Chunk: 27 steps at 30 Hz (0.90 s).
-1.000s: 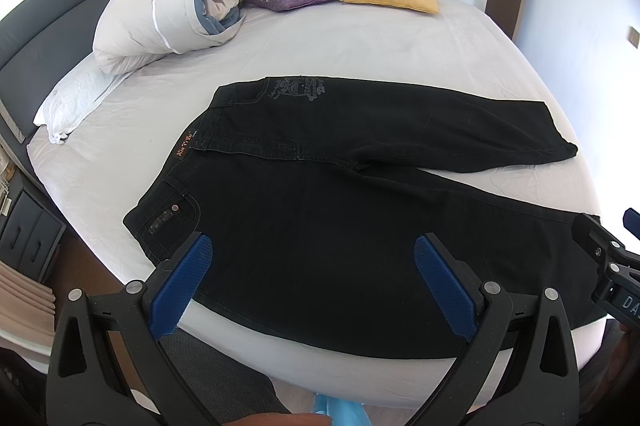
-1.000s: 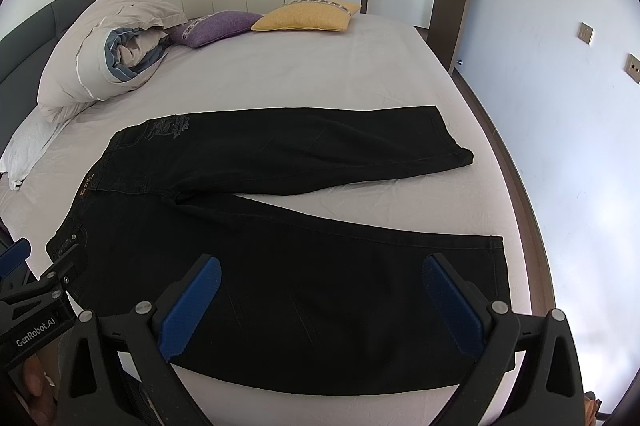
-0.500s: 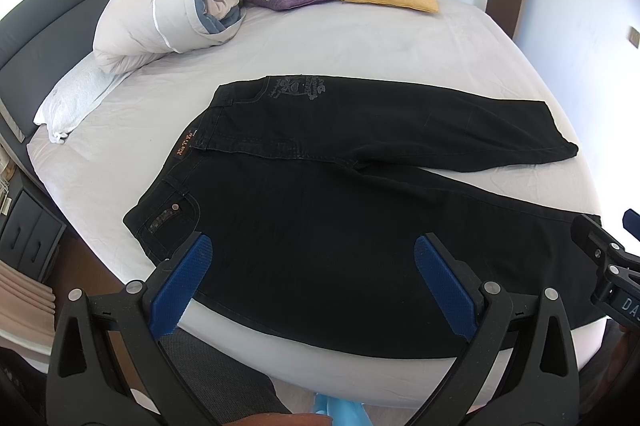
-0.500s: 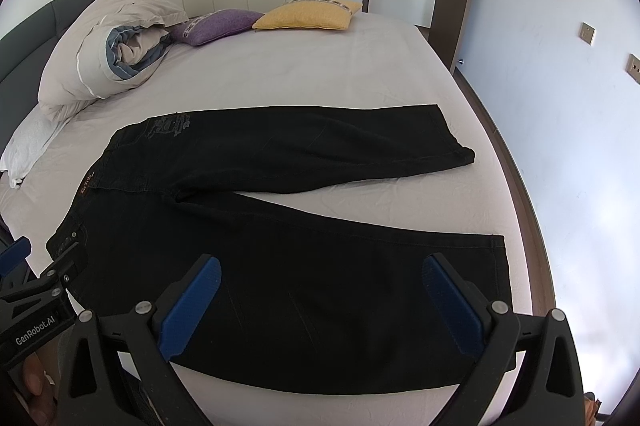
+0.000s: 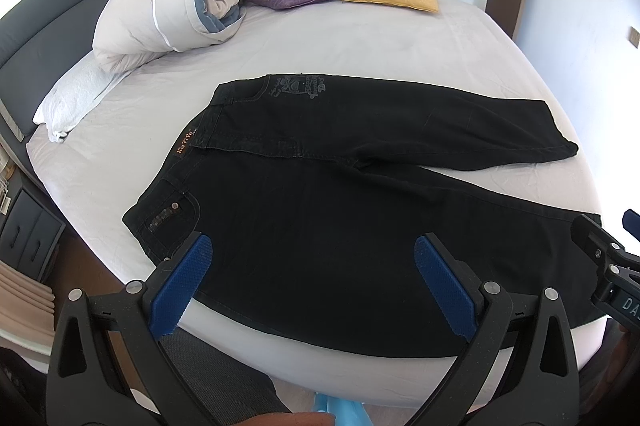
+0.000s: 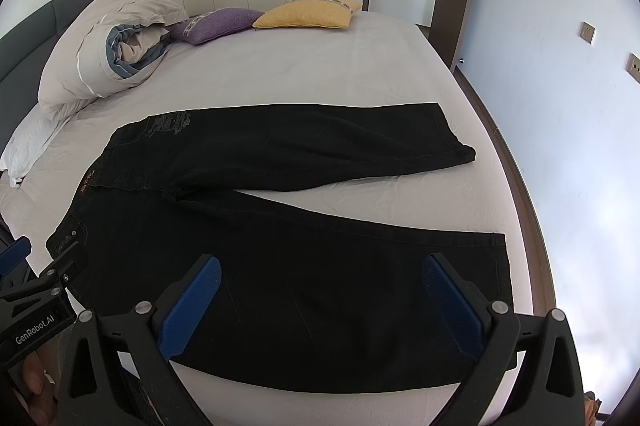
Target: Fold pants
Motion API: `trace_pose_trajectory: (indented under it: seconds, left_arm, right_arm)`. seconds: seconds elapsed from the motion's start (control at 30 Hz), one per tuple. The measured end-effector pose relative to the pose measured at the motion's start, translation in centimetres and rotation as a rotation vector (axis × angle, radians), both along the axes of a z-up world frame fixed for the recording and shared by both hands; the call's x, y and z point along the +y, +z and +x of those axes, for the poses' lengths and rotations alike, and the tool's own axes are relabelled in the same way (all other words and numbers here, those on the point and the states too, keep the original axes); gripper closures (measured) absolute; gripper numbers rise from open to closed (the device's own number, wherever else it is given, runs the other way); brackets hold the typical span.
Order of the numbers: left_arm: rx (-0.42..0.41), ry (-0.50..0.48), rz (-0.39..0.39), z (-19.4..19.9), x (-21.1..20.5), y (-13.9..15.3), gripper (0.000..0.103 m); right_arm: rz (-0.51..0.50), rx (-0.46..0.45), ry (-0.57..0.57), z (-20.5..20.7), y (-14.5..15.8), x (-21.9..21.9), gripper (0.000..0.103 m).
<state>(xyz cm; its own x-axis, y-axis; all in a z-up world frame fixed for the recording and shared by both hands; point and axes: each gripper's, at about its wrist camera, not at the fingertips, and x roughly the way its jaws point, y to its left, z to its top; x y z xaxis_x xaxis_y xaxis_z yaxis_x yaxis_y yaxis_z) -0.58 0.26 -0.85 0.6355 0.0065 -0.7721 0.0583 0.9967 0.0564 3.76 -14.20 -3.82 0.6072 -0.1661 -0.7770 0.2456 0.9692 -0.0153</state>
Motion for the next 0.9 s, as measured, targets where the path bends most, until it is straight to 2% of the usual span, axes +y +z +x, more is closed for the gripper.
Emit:
trace_pose_trajectory:
  seconds: [0.1,0.2,0.27,0.37,0.4,0.47,0.53,0.57,0.63,0.7,0.73,0.83,0.9]
  left_arm:
    - [0.007,-0.008,-0.02,0.0,0.2,-0.2,0.0]
    - [0.026,-0.011,-0.097,0.6,1.3,-0.2,0.0]
    - [0.039,-0.009,-0.2,1.6,2.8,-0.4,0.0]
    - [0.051,0.031,-0.407,3.5,6.0,-0.5,0.0]
    - [0.051,0.059,-0.489,4.3,7.4,-0.6,0.0]
    - [0.048,0.112,-0.603,5.9,9.5,-0.5,0.0]
    - [0.013,0.153,-0.719,7.5,11.4,-0.3,0.0]
    - [0.03,0.184,-0.765,8.7,12.2,-0.5,0.0]
    - [0.101,0.196,-0.812,11.6,12.8,-0.8,0.0]
    - [0.196,0.202,-0.828,15.3,13.4,-1.5,0.001]
    - [0.215,0.189,-0.835,16.7,13.4,-1.7,0.001]
    - [0.196,0.185,-0.877,21.8,14.4,-2.2,0.001]
    - [0.203,0.204,-0.858,25.4,15.1,-2.5,0.001]
  right_arm:
    - [0.001,0.0,0.007,-0.2,-0.3,0.1,0.0]
    - [0.026,-0.009,0.04,0.0,-0.3,-0.4,0.0]
    - [0.056,-0.022,0.098,0.2,-0.1,-0.8,0.0]
    - [0.109,-0.054,0.187,1.5,0.6,-1.7,0.0]
    - [0.138,-0.064,0.224,2.3,0.9,-2.1,0.0]
    - [0.182,-0.066,0.271,4.2,1.3,-3.0,0.0]
    - [0.208,-0.077,0.313,6.3,1.7,-3.5,0.0]
    - [0.214,-0.085,0.343,7.8,1.9,-3.8,0.0]
    - [0.213,-0.095,0.388,10.2,2.1,-3.9,0.0]
    - [0.214,-0.1,0.441,13.0,2.1,-3.8,0.0]
    - [0.208,-0.097,0.472,14.7,2.0,-3.6,0.0]
    - [0.18,-0.067,0.541,18.8,1.3,-3.3,0.0]
    - [0.156,-0.039,0.589,21.8,0.4,-3.2,0.0]
